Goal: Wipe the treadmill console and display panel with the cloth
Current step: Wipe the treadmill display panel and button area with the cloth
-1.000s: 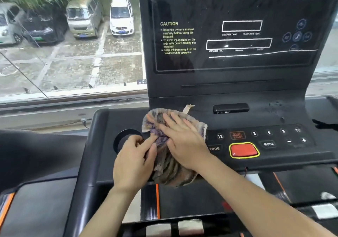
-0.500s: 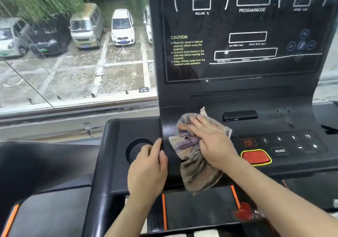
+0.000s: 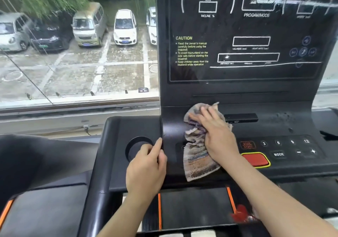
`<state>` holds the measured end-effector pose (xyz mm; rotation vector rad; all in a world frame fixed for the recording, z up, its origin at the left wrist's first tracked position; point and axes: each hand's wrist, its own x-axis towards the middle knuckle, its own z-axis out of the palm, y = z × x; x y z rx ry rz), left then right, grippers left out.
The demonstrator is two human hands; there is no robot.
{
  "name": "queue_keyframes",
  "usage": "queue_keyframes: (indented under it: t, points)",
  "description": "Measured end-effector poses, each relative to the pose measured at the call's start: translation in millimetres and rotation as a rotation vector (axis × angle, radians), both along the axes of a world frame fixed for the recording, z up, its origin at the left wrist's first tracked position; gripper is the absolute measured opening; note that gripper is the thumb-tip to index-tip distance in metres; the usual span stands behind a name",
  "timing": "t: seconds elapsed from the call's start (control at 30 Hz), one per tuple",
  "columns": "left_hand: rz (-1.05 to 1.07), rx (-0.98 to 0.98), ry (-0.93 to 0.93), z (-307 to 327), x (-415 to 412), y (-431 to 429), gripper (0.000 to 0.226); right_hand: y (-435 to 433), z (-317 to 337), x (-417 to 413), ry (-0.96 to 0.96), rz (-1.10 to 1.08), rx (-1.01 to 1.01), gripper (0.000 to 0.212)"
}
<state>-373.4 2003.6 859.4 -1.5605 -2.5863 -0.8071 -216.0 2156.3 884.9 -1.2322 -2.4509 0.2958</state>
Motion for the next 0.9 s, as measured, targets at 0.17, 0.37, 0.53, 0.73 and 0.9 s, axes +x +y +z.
queue_keyframes:
  t: [0.17, 0.37, 0.53, 0.73, 0.9]
  points:
    - [0.003, -0.045, 0.001, 0.6, 0.1, 1.8, 0.045, -40.7, -4.0, -20.8, -0.139, 0.039, -0.079, 0.06]
    - [0.04, -0.111, -0.114, 10.4, 2.2, -1.6, 0.044, -51.1, 4.1, 16.6, -0.134, 0.188, -0.21, 0.057]
    - [0.033, -0.14, -0.144, 10.8, 3.2, 0.6, 0.042, -46.5, 3.6, -25.4, -0.184, -0.062, -0.137, 0.061]
    - [0.055, -0.144, -0.175, 6.0, -0.5, -2.6, 0.042, -80.9, 3.5, 11.7, -0.138, 0.153, -0.114, 0.07]
    - [0.059, -0.147, -0.181, 5.6, 2.5, -1.0, 0.041, -53.5, -1.5, 8.1, -0.263, -0.238, -0.14, 0.063]
